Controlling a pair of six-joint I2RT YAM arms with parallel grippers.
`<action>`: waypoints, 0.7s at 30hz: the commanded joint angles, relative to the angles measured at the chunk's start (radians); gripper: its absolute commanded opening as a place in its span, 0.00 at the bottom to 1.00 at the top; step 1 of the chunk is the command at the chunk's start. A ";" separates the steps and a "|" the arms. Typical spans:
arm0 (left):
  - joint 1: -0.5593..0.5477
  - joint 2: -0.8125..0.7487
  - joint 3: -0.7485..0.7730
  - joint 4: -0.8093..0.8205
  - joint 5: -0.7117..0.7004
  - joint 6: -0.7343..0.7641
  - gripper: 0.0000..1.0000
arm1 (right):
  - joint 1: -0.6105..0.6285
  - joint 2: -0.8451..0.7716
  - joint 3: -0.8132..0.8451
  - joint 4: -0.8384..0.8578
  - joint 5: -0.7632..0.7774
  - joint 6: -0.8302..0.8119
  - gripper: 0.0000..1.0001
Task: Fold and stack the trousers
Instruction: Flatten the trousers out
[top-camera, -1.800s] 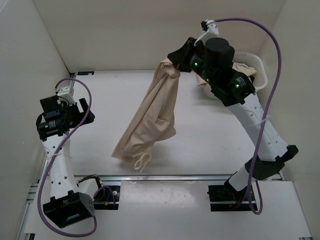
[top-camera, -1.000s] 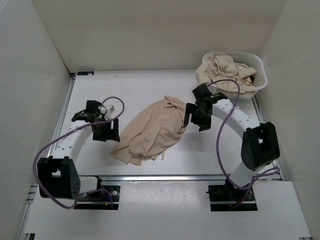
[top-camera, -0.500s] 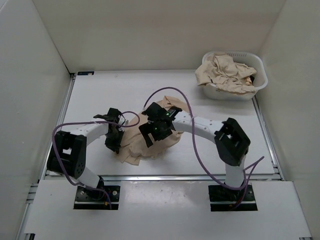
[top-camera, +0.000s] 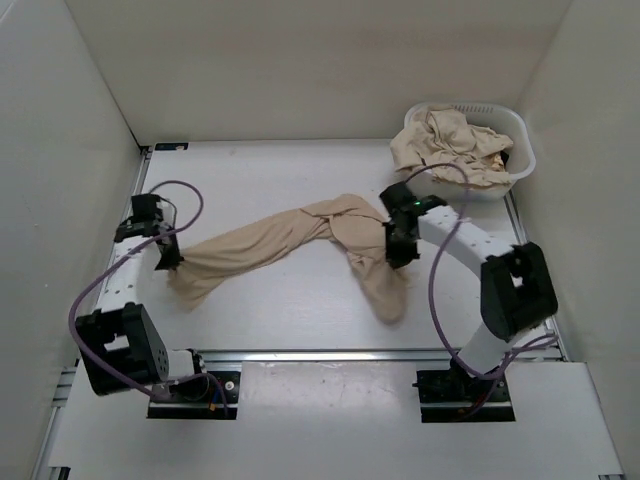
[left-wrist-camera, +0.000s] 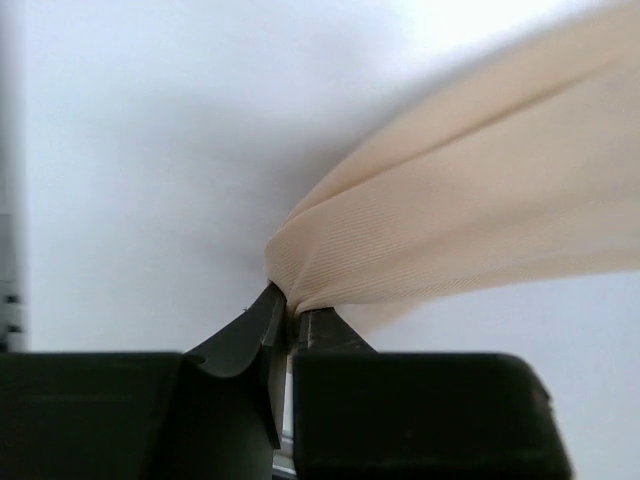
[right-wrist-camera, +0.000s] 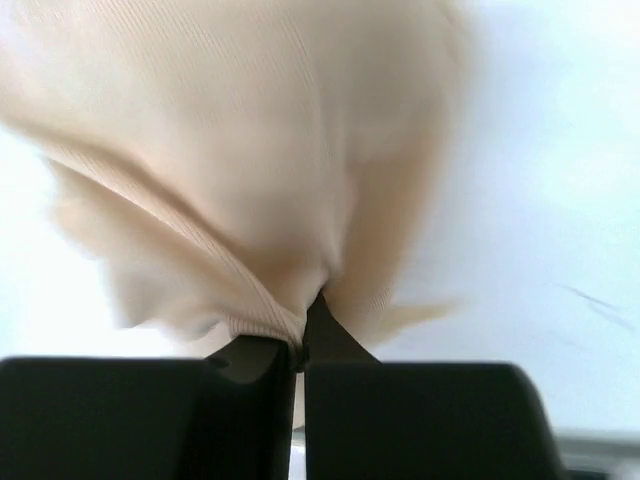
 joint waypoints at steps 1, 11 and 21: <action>0.140 -0.104 0.099 -0.003 -0.089 0.004 0.14 | -0.118 -0.172 0.105 -0.230 0.226 -0.077 0.00; 0.272 -0.022 0.310 -0.050 -0.121 0.004 0.14 | -0.081 -0.174 0.272 -0.512 0.305 -0.085 0.00; 0.281 -0.063 0.111 -0.059 -0.112 0.004 0.19 | -0.213 -0.582 -0.193 -0.262 0.108 0.266 0.99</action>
